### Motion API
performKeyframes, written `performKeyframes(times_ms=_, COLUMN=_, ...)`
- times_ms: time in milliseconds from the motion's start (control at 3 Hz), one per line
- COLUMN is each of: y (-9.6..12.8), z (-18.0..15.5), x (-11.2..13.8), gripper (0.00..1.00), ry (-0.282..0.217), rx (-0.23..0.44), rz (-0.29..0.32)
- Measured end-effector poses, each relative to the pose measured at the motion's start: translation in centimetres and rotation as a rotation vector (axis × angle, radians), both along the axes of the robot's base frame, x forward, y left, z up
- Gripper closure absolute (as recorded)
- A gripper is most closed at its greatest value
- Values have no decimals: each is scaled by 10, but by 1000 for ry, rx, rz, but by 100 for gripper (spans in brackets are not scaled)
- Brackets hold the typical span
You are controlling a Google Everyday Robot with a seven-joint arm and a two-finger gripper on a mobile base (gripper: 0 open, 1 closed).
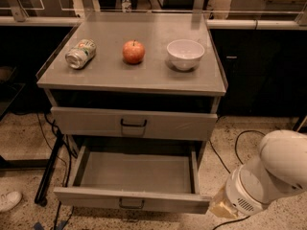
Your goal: Close middle drawer
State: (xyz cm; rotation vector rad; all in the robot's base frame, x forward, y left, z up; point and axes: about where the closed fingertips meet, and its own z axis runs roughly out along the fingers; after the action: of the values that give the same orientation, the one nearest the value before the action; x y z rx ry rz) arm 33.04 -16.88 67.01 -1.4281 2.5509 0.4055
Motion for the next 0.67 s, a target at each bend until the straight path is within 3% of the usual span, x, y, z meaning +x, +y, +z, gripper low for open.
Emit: performKeyframes(times_ms=667, y=1, z=-12, x=-3, gripper=100, ry=21, rx=7, rz=-9)
